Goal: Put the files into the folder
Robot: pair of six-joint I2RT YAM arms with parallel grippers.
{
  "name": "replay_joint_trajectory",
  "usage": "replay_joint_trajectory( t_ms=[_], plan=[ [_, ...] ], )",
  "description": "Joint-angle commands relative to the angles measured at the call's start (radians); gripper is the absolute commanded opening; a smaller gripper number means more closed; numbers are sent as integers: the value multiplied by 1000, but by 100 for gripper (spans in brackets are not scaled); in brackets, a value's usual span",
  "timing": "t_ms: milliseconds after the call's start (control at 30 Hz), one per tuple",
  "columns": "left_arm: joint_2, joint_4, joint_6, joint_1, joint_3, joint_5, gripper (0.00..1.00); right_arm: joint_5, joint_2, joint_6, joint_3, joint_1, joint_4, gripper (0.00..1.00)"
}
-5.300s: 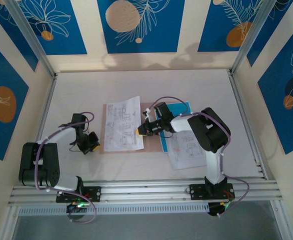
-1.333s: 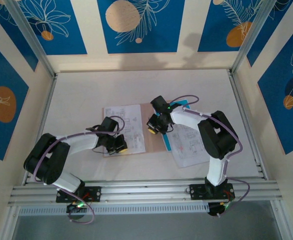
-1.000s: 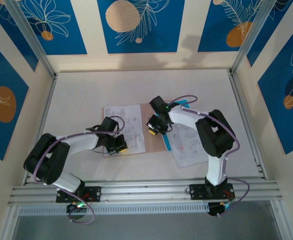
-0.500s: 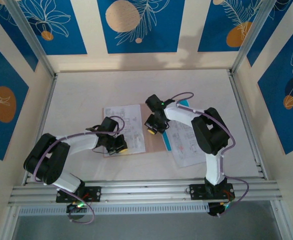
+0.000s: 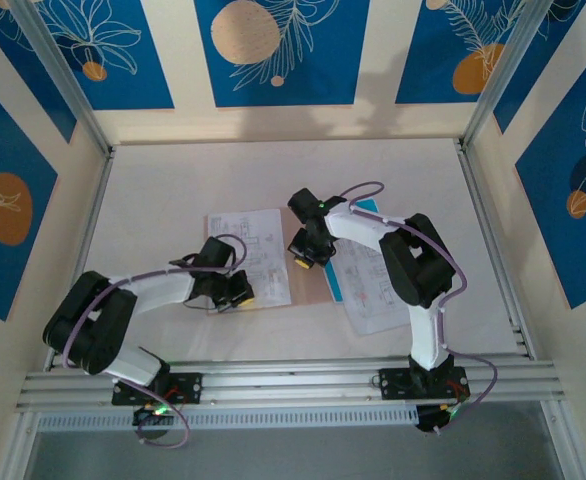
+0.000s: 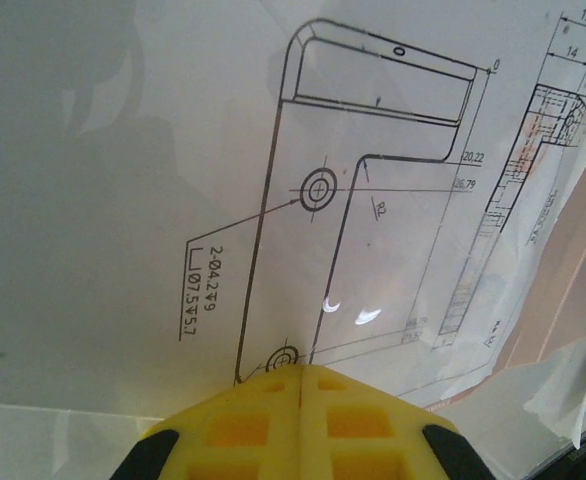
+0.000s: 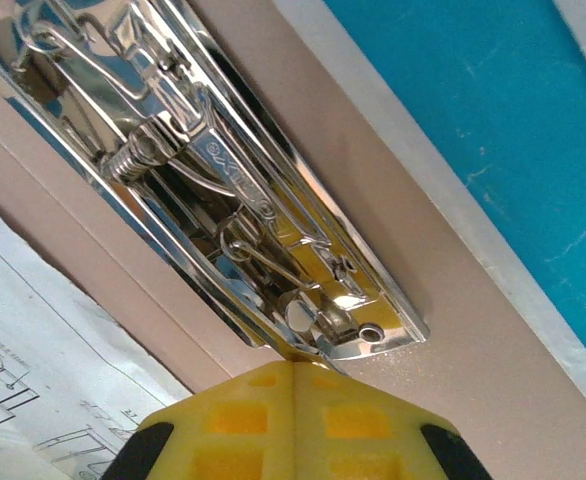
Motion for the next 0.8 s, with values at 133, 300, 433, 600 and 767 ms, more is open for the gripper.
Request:
replay_joint_trajectory(
  t_ms=[133,300,433,600,767],
  plan=[
    [-1,-71,-98,-6,-119,-46,0,85,83,-35,-57,-35,-75,0],
    [-15,-72,-113,-3,-136,-52,0,76,86,-46,-83,-49,-64,0],
    [-29,-79,-122,4,-142,-61,0,82,92,-66,-88,-60,-68,0],
    [-40,-84,-126,8,-148,-61,0,106,111,-99,-68,-64,-91,0],
    [-54,-86,-132,12,-161,-68,0,137,130,-131,-47,-64,-121,0]
  ],
)
